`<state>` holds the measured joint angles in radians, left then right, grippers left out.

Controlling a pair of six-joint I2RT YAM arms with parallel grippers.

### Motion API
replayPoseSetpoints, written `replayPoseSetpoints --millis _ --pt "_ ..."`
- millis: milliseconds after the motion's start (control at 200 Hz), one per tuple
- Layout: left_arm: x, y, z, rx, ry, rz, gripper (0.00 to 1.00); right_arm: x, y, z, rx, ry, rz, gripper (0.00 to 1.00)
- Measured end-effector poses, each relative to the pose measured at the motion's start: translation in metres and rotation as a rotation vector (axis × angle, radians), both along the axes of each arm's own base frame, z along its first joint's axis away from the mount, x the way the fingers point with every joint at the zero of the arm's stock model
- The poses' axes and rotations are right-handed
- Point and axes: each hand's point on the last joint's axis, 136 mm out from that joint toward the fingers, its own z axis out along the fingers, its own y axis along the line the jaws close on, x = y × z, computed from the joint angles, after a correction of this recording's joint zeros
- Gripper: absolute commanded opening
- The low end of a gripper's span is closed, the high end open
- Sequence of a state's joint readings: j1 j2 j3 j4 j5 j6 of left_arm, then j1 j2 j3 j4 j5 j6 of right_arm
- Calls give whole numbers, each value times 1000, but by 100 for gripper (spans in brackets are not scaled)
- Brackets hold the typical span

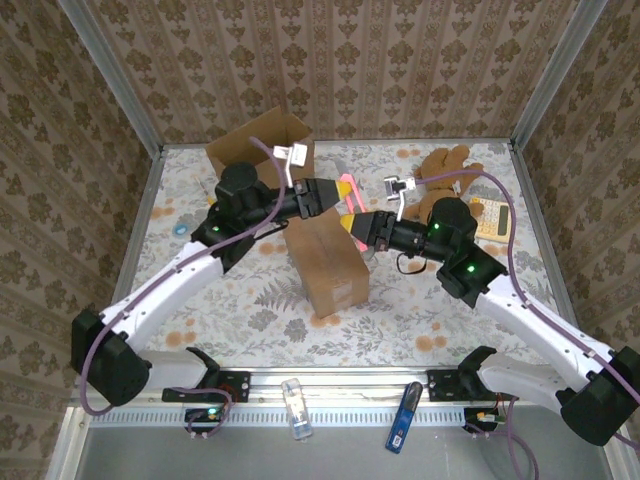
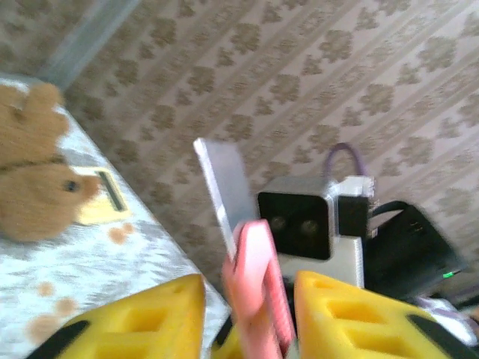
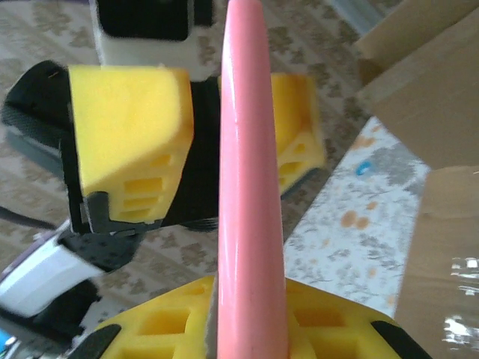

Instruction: Unpack the express box

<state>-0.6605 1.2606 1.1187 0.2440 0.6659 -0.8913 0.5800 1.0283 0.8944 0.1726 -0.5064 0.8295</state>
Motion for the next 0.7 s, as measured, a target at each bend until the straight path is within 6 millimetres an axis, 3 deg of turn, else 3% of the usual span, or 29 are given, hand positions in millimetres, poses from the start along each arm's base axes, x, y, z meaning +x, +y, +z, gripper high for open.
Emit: replayPoseSetpoints --millis 130,230,365,550,700 --pt "15 37 -1 62 -13 137 60 6 -9 1 -101 16 -63 0" --pt "17 64 -2 117 -26 233 61 10 -15 4 -185 24 -93 0" --pt "17 84 -10 209 -8 311 59 18 -16 -3 -306 61 -115 0" --pt "23 105 -51 380 90 403 54 23 -9 -28 -505 137 -98 0" --pt "28 120 -92 527 187 458 50 25 -3 -35 -660 170 -82 0"
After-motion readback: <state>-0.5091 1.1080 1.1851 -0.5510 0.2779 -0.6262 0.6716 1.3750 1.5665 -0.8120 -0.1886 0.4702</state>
